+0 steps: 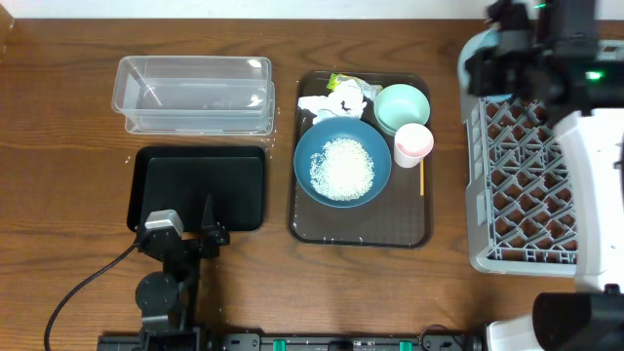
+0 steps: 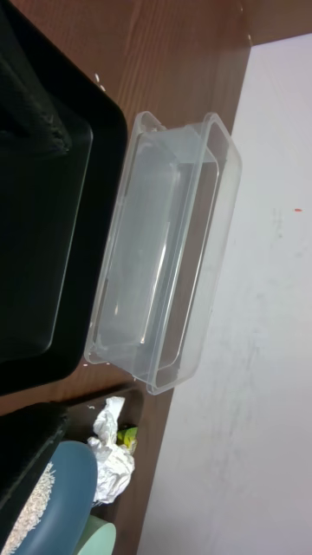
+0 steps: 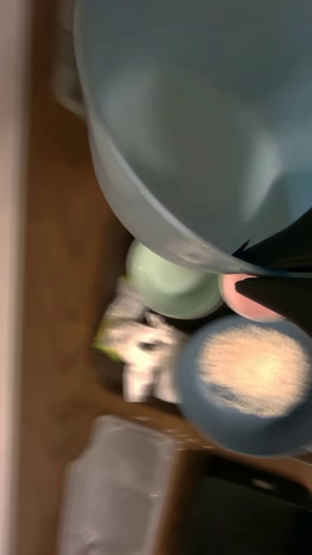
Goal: Sort waste into correct bins and load items into the dishwasher rack
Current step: 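Lift the light-blue bowl and carry it right to the rack, then lower the light-blue bowl upside down into the rack's back corner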
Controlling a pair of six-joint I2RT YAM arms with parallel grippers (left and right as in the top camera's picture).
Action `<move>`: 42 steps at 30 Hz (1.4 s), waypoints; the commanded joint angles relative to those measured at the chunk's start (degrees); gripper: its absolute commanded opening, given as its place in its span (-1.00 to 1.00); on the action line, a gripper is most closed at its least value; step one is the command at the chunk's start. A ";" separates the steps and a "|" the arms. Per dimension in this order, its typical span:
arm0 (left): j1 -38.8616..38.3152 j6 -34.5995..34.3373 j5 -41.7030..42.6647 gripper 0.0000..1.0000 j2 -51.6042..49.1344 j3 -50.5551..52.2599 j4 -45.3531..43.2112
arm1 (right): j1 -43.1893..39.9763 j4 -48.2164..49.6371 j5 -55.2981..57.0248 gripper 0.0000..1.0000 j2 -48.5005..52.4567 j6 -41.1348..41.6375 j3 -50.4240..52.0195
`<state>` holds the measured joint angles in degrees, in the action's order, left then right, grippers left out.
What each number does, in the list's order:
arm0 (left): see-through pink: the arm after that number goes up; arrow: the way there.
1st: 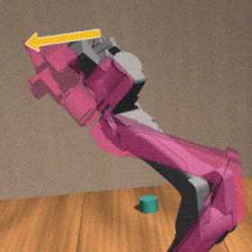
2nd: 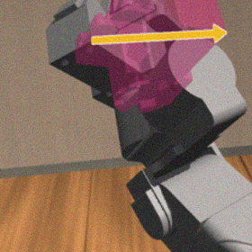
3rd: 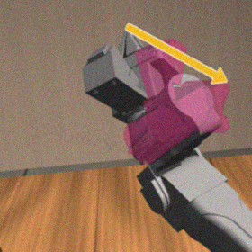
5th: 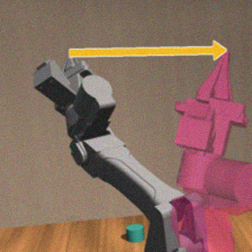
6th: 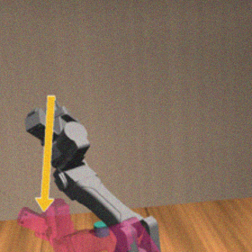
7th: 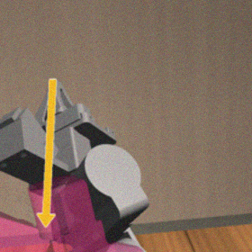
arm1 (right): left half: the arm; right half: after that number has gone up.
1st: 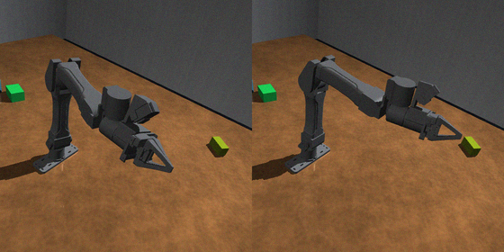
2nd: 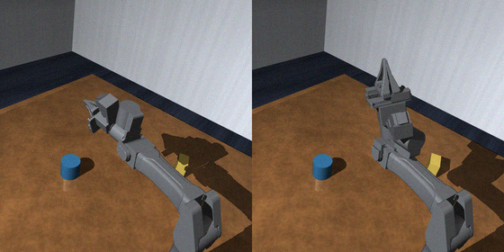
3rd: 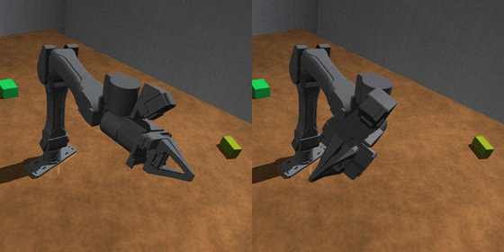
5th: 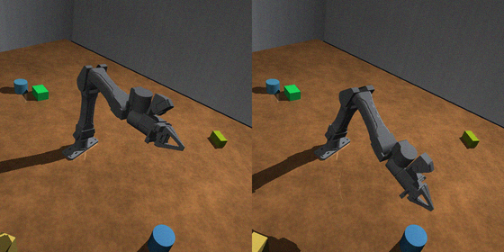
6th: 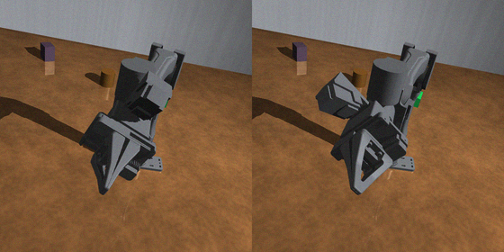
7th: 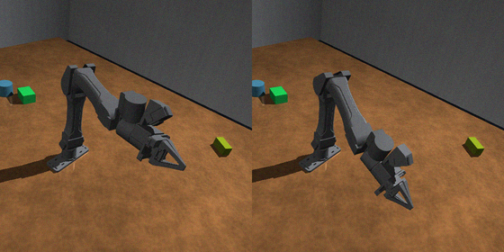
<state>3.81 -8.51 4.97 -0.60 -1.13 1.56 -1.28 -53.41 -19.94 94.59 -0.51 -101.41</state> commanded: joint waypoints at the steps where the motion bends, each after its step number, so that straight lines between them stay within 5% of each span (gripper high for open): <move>1: 0.13 1.01 0.81 0.83 0.37 0.90 2.05 | -5.88 4.55 -12.50 -0.98 -0.68 -4.68 -0.85; 10: 0.13 1.01 0.83 0.83 0.37 0.90 2.05 | -15.65 16.02 -16.09 -0.98 3.43 -12.15 -0.26; 18: 0.13 1.01 0.81 0.84 0.37 0.90 2.05 | -22.58 21.66 -40.00 -0.98 13.64 -16.13 -0.26; 23: 0.13 1.01 0.83 0.84 0.37 0.90 2.05 | -27.54 37.79 -60.19 -0.98 21.77 -5.84 -0.26; 28: 0.13 1.01 0.83 0.83 0.37 0.90 2.05 | -30.80 47.47 -61.57 -0.97 28.83 10.29 -0.26; 35: 0.13 1.01 0.83 0.84 0.37 0.90 2.05 | -33.51 46.66 -61.55 -0.98 32.11 15.93 -0.26; 42: 0.13 1.01 0.83 0.84 0.37 0.90 2.05 | -33.81 43.01 -61.31 -0.97 32.11 11.43 -0.24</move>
<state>3.81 -8.51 4.97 -0.60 -1.13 1.56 -34.83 -9.56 -79.35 127.11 12.91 -101.25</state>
